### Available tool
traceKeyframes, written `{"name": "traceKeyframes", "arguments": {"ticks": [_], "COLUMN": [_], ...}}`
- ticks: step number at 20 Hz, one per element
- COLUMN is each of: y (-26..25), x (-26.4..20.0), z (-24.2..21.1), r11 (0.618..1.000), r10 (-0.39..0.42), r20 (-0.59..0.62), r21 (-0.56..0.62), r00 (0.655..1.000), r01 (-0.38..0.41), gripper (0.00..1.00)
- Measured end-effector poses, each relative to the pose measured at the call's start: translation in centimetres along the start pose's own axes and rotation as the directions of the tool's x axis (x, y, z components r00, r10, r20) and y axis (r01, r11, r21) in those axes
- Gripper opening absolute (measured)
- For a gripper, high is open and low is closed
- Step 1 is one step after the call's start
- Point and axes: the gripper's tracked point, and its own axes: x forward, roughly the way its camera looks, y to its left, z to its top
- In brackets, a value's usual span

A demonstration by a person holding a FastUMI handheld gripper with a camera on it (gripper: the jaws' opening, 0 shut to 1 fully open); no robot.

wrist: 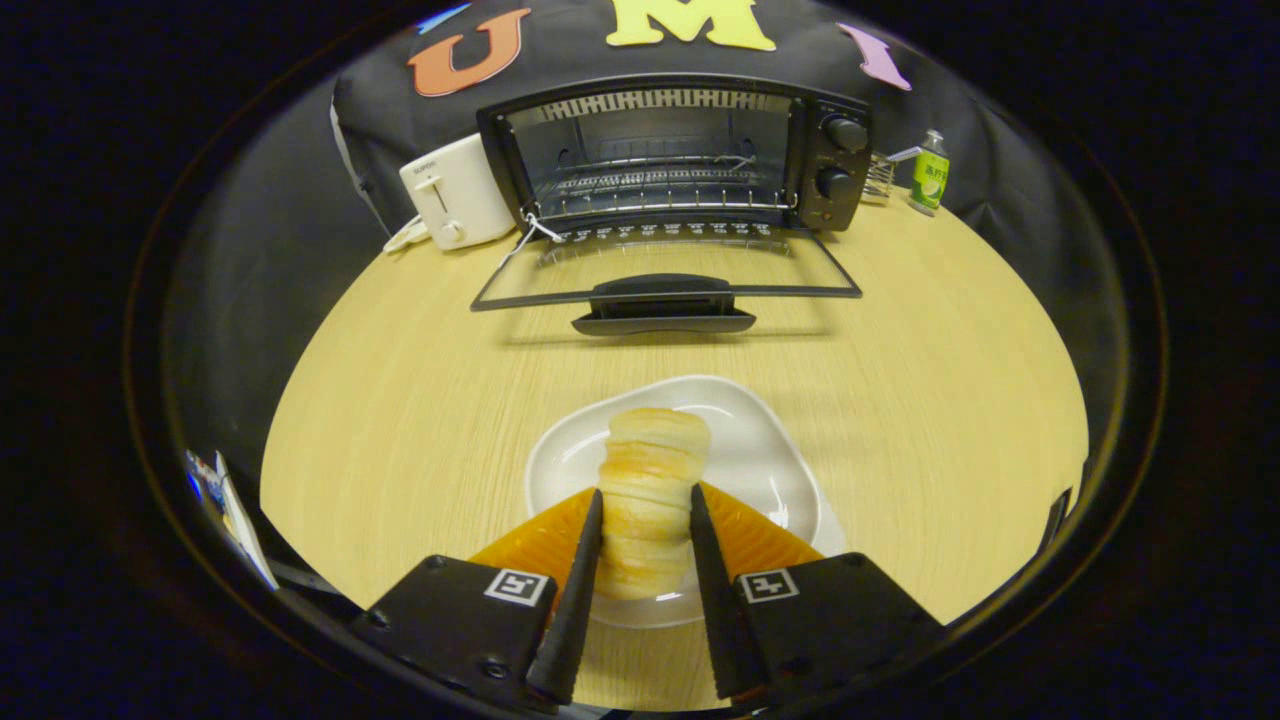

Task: Open the toaster oven, put the food inside, and close the toaster oven door.

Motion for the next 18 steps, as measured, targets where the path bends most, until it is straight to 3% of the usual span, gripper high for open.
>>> {"name": "traceKeyframes", "arguments": {"ticks": [5,7,12,18], "y": [-0.2,-0.6,-0.9,-0.5], "x": [-0.2,-0.9,-2.6,-1.6], "z": [0.8,1.7,5.8,14.8], "r11": [0.996,0.987,0.936,0.859], "r10": [0.037,0.055,0.103,0.103], "r20": [-0.022,-0.006,0.055,0.178], "r21": [0.085,0.151,0.333,0.480], "r00": [0.999,0.998,0.993,0.979], "r01": [-0.035,-0.053,-0.115,-0.178], "gripper": [0.31,0.27,0.24,0.24]}}
